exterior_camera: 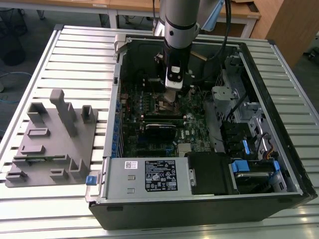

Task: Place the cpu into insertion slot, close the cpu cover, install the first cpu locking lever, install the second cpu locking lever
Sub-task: 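Place the cpu into insertion slot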

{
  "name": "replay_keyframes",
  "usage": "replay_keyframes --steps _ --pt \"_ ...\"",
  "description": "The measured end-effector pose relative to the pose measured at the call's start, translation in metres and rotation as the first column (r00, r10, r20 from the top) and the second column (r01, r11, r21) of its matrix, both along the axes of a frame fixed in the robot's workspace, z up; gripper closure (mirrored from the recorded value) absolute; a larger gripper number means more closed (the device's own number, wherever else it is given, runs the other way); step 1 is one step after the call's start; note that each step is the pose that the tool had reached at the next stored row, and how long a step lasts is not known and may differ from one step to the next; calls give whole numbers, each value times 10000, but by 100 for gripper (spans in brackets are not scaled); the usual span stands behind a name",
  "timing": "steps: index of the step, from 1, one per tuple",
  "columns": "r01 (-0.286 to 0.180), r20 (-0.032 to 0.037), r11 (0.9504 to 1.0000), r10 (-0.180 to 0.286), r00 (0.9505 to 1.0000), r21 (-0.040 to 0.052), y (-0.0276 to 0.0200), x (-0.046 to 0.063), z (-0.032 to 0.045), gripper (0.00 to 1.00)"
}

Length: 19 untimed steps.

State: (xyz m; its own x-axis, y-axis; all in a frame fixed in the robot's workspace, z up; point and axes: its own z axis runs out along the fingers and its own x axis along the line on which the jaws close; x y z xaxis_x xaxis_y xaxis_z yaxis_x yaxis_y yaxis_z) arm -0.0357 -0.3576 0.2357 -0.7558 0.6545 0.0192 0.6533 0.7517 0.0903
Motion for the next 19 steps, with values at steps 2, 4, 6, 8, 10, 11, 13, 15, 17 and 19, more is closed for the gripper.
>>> replay_keyframes --steps 2,4,6,8,10,11,13,15,17,19 --pt "37 0 10000 -37 10000 0 0 0 0 46" --pt "40 0 10000 -40 10000 0 0 0 0 46" --pt "42 0 10000 -42 10000 0 0 0 0 46" --pt "44 0 10000 -44 10000 0 0 0 0 46" --pt "91 1 10000 -91 10000 0 0 0 0 46" --pt "176 1 9998 -176 9998 1 0 0 -1 46" --pt "412 1 9992 -412 9992 0 0 0 -1 46" --pt "690 0 9976 -690 9976 1 0 0 -2 46" --pt "936 0 9956 -936 9956 0 0 0 -2 46" --pt "968 0 9953 -968 9953 0 0 0 -2 46"
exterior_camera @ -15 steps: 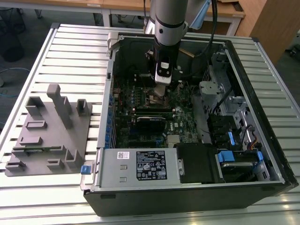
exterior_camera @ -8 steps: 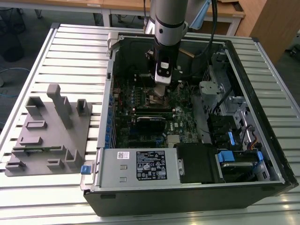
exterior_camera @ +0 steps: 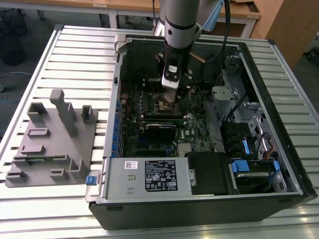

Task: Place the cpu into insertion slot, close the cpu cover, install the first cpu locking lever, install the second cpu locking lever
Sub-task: 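Place the cpu into insertion slot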

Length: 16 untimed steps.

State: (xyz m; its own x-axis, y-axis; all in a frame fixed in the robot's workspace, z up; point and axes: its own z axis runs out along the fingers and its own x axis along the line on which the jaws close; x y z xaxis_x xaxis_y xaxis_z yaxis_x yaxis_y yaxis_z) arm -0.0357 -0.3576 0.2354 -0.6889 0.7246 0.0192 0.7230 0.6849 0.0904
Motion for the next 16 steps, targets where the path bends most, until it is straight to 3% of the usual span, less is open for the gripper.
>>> replay_keyframes --steps 7,13,16 --pt "87 1 10000 -87 10000 1 0 0 0 46" --pt "920 0 9958 -920 9958 0 0 0 -2 46" --pt "944 0 9955 -944 9955 0 0 0 -2 46"
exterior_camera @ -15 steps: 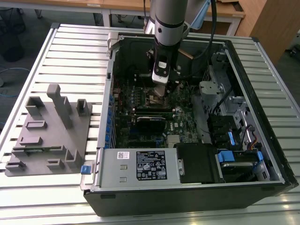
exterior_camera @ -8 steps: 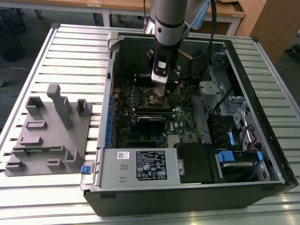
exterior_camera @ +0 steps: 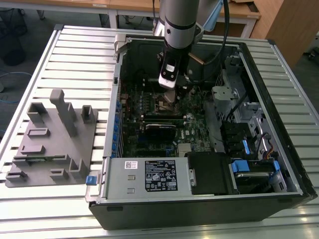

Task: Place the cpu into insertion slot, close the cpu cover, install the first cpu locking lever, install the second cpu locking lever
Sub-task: 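Place the cpu into insertion slot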

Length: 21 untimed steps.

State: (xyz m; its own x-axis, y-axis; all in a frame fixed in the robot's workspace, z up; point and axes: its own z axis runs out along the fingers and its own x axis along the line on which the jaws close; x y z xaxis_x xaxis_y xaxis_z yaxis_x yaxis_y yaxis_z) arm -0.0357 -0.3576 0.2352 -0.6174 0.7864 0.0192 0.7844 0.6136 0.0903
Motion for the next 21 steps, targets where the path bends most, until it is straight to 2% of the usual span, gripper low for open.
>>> replay_keyframes --steps 7,14,21 --pt "14 0 10000 -14 10000 0 0 0 0 46" --pt "406 0 9992 -406 9992 0 0 0 -1 46" --pt "464 1 9989 -464 9989 1 4 0 -1 46"
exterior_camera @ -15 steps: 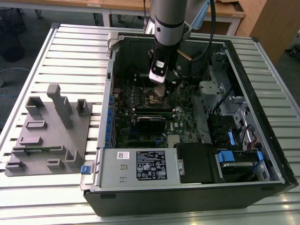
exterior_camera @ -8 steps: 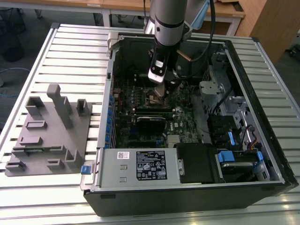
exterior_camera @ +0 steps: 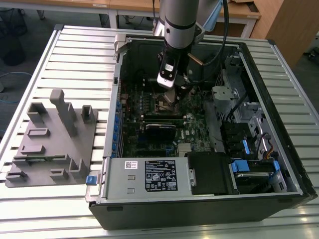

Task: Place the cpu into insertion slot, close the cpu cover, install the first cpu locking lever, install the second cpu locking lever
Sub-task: 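Place the cpu into insertion slot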

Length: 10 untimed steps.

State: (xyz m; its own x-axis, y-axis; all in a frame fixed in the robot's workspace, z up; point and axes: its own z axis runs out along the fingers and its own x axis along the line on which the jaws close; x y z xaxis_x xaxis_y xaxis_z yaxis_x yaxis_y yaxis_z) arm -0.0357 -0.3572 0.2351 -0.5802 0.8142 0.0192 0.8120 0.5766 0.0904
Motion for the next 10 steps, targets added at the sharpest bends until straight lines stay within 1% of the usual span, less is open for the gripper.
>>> replay_keyframes --steps 10 --pt "49 0 10000 -49 10000 0 1 0 0 46"
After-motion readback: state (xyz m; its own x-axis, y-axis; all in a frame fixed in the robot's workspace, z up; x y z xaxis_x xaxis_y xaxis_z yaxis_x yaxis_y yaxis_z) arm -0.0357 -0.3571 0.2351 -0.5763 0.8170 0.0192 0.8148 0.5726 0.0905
